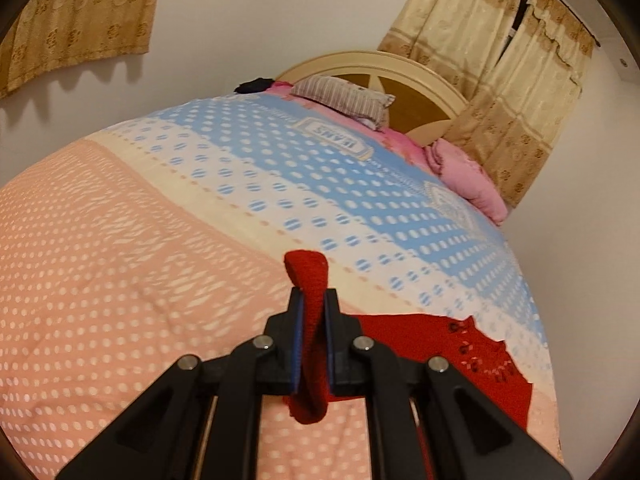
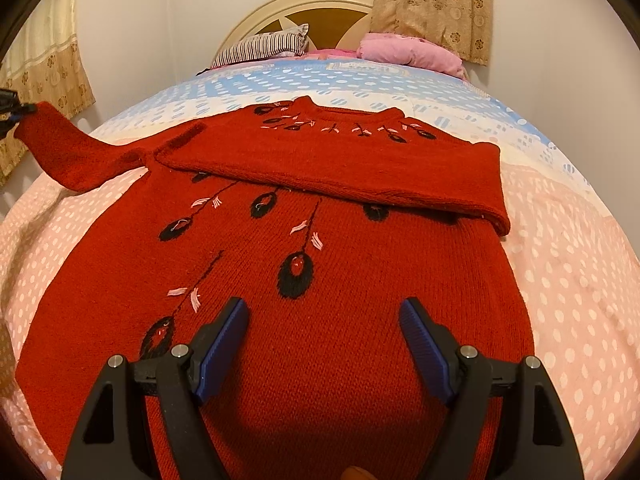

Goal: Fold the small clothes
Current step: 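Lift the sleeve with the left tool and fold it over the cardigan body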

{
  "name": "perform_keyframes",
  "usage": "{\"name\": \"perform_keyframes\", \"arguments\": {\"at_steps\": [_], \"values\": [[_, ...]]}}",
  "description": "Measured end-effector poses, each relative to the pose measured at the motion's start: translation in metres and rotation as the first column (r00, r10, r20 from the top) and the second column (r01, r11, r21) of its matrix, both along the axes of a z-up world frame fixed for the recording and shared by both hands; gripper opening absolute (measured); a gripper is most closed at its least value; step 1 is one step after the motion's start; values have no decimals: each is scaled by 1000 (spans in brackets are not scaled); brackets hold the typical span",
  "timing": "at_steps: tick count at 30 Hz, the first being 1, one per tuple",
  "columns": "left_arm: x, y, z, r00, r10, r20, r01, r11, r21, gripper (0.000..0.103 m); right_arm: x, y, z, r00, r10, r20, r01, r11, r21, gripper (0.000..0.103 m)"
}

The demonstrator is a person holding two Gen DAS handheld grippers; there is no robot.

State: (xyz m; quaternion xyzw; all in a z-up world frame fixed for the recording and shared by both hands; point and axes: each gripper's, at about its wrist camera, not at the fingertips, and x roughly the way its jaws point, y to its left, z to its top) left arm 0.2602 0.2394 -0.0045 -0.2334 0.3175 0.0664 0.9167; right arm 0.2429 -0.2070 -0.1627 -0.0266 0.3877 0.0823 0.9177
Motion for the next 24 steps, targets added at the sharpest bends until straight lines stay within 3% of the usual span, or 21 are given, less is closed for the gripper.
{"name": "perform_keyframes", "arguments": {"at_steps": [8, 17, 24], "values": [[13, -35, 30, 998, -53, 28, 54, 998, -42, 10, -1, -2, 0, 1000, 1, 2, -1, 1000, 14, 80], [29, -100, 72, 985, -141, 100, 146, 988, -43, 10, -2, -6, 0, 1000, 2, 10, -2, 999, 50, 80], [44, -145, 87, 973, -193, 127, 202, 977, -62, 10, -5, -14, 2, 1000, 2, 20, -4, 994, 107, 80]]}}
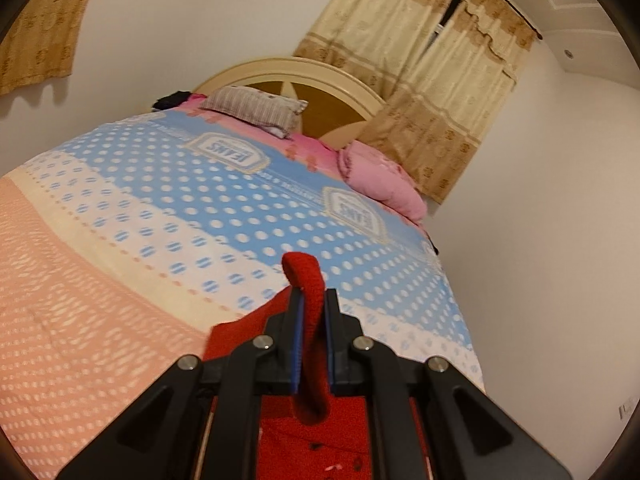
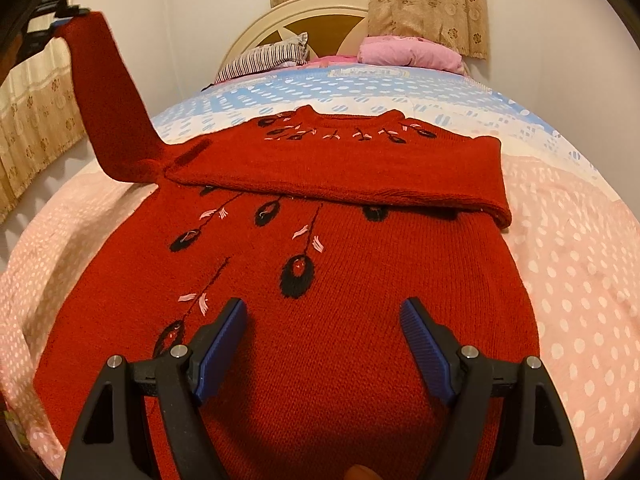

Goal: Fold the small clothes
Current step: 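Lift the sleeve with the left tool and fold it over the cardigan body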

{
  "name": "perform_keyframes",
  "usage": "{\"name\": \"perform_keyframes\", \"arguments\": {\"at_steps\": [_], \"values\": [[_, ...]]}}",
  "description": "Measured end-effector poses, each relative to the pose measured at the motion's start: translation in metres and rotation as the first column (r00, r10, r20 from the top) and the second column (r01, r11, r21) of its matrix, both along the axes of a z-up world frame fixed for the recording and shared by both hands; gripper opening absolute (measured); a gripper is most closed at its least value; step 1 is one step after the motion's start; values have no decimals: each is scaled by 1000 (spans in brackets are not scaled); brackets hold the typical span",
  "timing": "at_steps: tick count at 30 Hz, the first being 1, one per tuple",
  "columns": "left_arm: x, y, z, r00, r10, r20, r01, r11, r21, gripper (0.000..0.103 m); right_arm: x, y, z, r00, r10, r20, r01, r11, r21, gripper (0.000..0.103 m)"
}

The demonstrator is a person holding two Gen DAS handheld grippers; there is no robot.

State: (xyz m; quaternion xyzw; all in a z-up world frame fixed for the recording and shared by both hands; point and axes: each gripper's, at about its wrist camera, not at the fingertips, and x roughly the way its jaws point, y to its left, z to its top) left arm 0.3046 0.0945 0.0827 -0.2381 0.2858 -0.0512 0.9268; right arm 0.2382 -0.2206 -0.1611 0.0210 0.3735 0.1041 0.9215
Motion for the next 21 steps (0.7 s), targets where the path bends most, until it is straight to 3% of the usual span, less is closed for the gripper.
{"name": "perform_keyframes", "arguments": {"at_steps": [7, 13, 21], "values": [[14, -56, 2, 995, -99, 2, 99, 995, -1, 10, -2, -7, 1, 1000, -1, 8, 0, 999, 55, 80], [19, -125, -7, 976, -219, -1, 219, 976, 8, 10, -3, -11, 1, 1000, -5, 14, 4, 997, 79, 80], [26, -222, -70, 941, -327, -83, 333, 940, 74, 10, -4, -16, 1, 1000, -5, 20, 3, 994, 107, 80]]}}
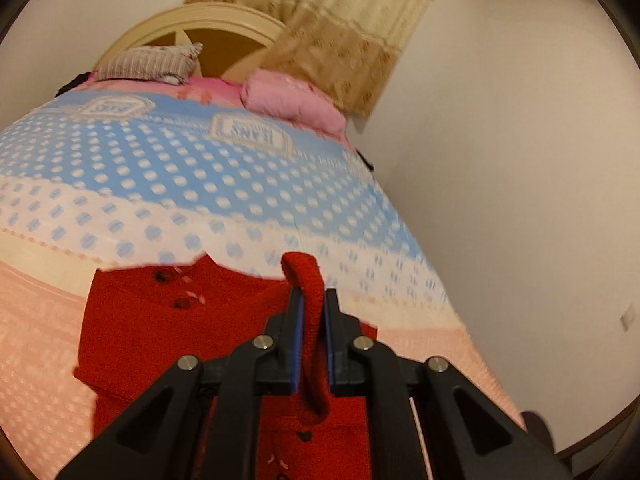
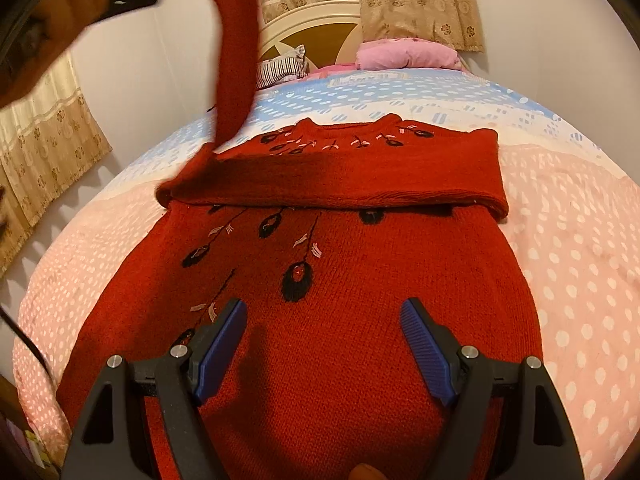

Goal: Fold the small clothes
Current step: 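Lift the sleeve with the left tool and fold it over the cardigan body, then open the left tool to release the sleeve onto the folded side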

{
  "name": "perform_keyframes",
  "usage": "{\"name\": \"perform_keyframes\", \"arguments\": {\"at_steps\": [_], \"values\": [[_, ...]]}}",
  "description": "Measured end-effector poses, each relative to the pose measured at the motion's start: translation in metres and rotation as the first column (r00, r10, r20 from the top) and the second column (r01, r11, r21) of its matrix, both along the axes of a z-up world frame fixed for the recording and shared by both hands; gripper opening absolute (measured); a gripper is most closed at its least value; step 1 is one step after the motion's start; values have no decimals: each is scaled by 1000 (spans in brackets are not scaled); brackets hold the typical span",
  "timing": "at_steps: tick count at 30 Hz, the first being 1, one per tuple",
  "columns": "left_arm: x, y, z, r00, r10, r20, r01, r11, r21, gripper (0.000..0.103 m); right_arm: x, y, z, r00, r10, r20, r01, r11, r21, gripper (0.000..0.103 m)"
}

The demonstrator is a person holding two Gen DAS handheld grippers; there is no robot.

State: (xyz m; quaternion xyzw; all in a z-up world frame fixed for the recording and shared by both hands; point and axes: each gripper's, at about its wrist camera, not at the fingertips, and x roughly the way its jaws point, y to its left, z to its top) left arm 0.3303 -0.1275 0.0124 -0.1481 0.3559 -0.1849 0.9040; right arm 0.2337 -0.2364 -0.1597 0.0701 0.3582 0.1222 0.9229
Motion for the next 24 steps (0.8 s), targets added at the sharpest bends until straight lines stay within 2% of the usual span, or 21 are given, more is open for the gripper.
{"name": "perform_keyframes", "arguments": {"at_steps": [3, 6, 8, 9, 10, 11, 13, 14, 16, 18, 21, 24], "values": [[4, -27, -26, 999, -33, -27, 34, 998, 51, 11, 0, -2, 0, 1000, -1, 2, 1, 1000, 11, 80], [1, -50, -47, 996, -57, -63, 67, 984, 162, 15, -1, -2, 0, 1000, -2, 3, 2, 1000, 21, 80], [-6, -53, -54, 991, -112, -72, 123, 974, 188, 16, -1, -4, 0, 1000, -3, 4, 3, 1000, 31, 80], [-10, -49, -54, 991, -117, -62, 127, 970, 208, 18, -1, -5, 0, 1000, -3, 4, 2, 999, 36, 80], [-16, -46, -55, 992, -115, -44, 122, 965, 231, 27, -1, -6, 0, 1000, -3, 5, 3, 999, 42, 80], [-23, -37, -54, 993, -114, -11, 113, 961, 253, 34, -1, -7, 0, 1000, -4, 5, 4, 999, 48, 80], [-32, -19, -53, 995, -95, 31, 83, 956, 283, 63, -1, -7, 0, 1000, -4, 4, 4, 999, 51, 80], [-41, -1, -53, 995, -71, 64, 48, 952, 303, 66, -1, -7, 0, 1000, -4, 4, 4, 999, 50, 80], [-49, 19, -60, 994, -48, 94, 13, 939, 343, 68, -1, -6, 0, 1000, -6, 4, 6, 999, 45, 80], [-51, 48, -75, 996, 4, 91, -41, 913, 405, 70, -1, -8, 1, 1000, -4, -4, 4, 998, 56, 80], [-49, 87, -104, 996, 82, 46, -94, 874, 478, 71, -4, -17, 9, 998, -17, -62, 21, 998, 65, 80], [-40, 118, -130, 990, 137, -19, -111, 867, 485, 71, -10, -31, 38, 997, 8, -83, -1, 997, 79, 80]]}}
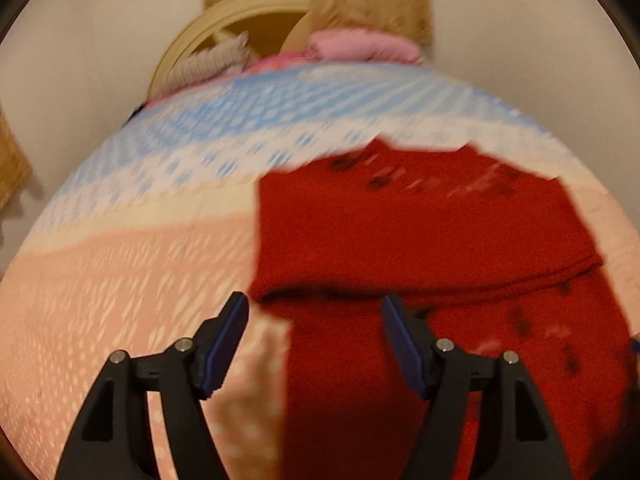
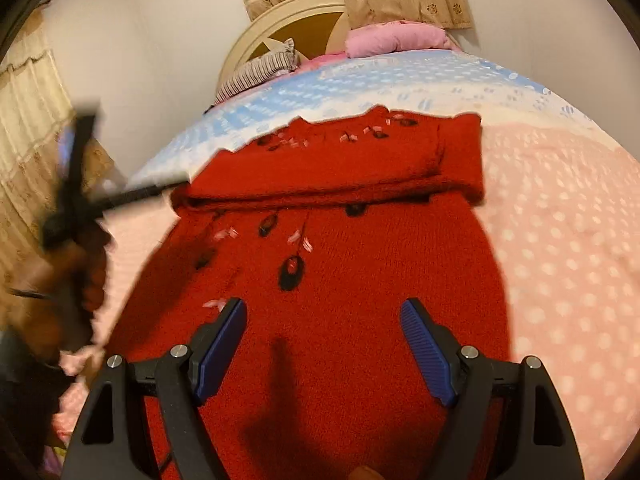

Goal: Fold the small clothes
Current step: 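Open the left tool to release the sleeve onto the folded side, then press the folded side flat with the left tool while the right tool hovers over the hem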

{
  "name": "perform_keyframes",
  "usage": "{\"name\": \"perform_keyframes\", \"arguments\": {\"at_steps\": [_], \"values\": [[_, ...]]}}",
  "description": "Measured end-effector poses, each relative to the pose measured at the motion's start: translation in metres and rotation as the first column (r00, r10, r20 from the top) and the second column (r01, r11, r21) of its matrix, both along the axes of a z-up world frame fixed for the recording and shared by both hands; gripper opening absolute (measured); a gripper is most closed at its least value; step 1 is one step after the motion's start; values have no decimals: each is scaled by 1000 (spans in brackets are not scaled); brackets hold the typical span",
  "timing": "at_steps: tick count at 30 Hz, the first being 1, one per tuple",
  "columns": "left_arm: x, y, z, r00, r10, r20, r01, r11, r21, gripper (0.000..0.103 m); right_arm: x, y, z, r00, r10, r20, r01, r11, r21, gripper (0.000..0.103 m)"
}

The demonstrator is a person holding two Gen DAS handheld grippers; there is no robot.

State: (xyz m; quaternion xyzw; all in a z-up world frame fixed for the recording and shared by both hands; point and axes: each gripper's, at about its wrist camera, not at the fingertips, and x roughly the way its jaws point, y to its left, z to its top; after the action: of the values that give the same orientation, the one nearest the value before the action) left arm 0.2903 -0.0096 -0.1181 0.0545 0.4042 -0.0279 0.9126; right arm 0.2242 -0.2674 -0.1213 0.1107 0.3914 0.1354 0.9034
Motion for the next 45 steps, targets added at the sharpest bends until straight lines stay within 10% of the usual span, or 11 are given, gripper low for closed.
{"name": "perform_keyframes", "arguments": {"at_steps": [14, 17, 20, 28, 40, 45], "values": [[26, 32, -17, 994, 50, -92, -70, 971, -229, 72, 103, -52, 13, 980, -140, -141, 139, 990, -12, 62], [38, 36, -22, 988, 134, -80, -143, 982, -125, 83, 122, -46, 1, 977, -133, -170, 132, 991, -17, 62], [43, 52, -34, 976, 181, -117, -201, 962, -186, 97, 141, -39, -16, 972, -140, -187, 130, 989, -67, 59], [39, 51, -39, 976, 182, -117, -200, 965, -170, 103, 135, -45, -12, 984, -162, -79, 151, 980, -126, 9], [32, 54, -36, 979, 173, -111, -192, 964, -184, 103, 124, -74, -25, 966, -247, -80, 237, 964, -120, 9], [1, 62, -13, 985, 170, -29, -172, 963, -207, 103, 109, -71, -7, 972, -232, -39, 225, 966, -131, 43]]}}
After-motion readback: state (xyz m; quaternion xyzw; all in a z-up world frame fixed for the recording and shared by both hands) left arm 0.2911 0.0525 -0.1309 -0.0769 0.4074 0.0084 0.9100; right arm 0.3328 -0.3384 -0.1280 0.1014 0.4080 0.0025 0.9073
